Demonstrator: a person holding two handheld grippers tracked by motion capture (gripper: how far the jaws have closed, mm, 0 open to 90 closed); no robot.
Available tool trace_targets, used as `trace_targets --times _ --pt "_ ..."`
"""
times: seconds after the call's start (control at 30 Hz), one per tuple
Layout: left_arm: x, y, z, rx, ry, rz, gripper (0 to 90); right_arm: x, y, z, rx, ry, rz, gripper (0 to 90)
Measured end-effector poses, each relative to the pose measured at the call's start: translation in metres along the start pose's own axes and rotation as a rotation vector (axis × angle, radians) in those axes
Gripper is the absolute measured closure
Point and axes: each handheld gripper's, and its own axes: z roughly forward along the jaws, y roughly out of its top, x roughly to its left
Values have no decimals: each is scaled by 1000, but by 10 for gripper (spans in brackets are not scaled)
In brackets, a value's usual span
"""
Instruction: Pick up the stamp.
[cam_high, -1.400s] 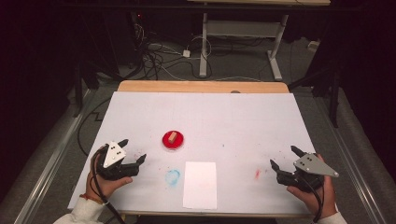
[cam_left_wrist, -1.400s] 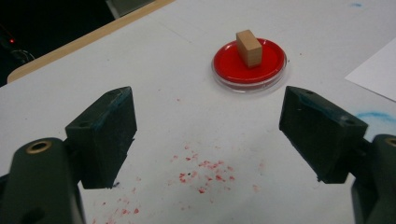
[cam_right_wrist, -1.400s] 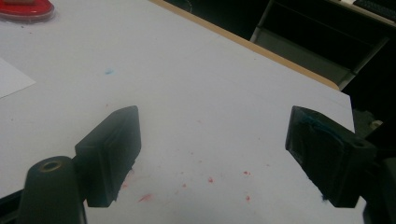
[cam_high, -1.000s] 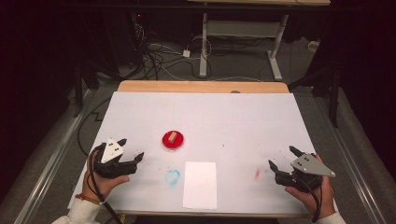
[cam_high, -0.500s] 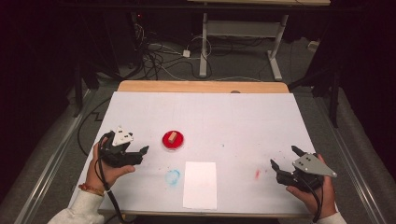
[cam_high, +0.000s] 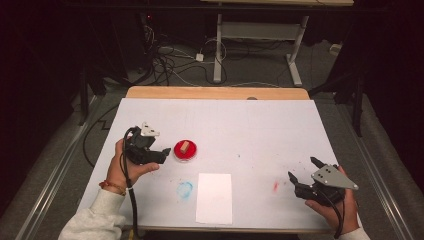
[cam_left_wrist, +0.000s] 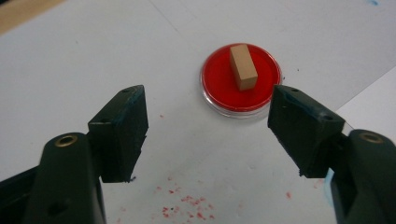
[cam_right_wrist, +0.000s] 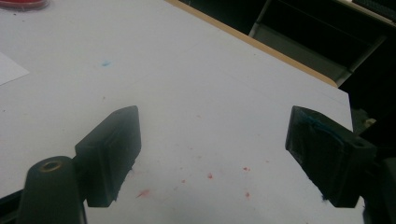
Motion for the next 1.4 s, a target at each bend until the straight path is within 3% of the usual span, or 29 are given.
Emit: trace_targets --times 0.27,0.37,0.47,0.7,0.73,0.97,1.27,1.4 --pt "-10 23 17 40 -61 2 298 2 -2 3 15 6 -4 185" --pt "-11 31 27 75 -70 -15 356 2 -2 3 17 6 -10 186" --pt "-11 38 39 124 -114 -13 411 4 -4 5 29 10 -17 186" --pt "-16 58 62 249 -118 16 504 5 -4 6 35 14 -21 186" --pt "-16 60 64 261 -116 19 564 5 -4 6 37 14 -26 188" --pt "-16 63 80 318 -134 25 602 7 -5 7 45 16 -48 190" --pt "-14 63 85 327 -116 28 696 7 -5 7 48 15 -56 191" --pt "-14 63 86 329 -114 53 738 8 -5 7 47 17 -59 192"
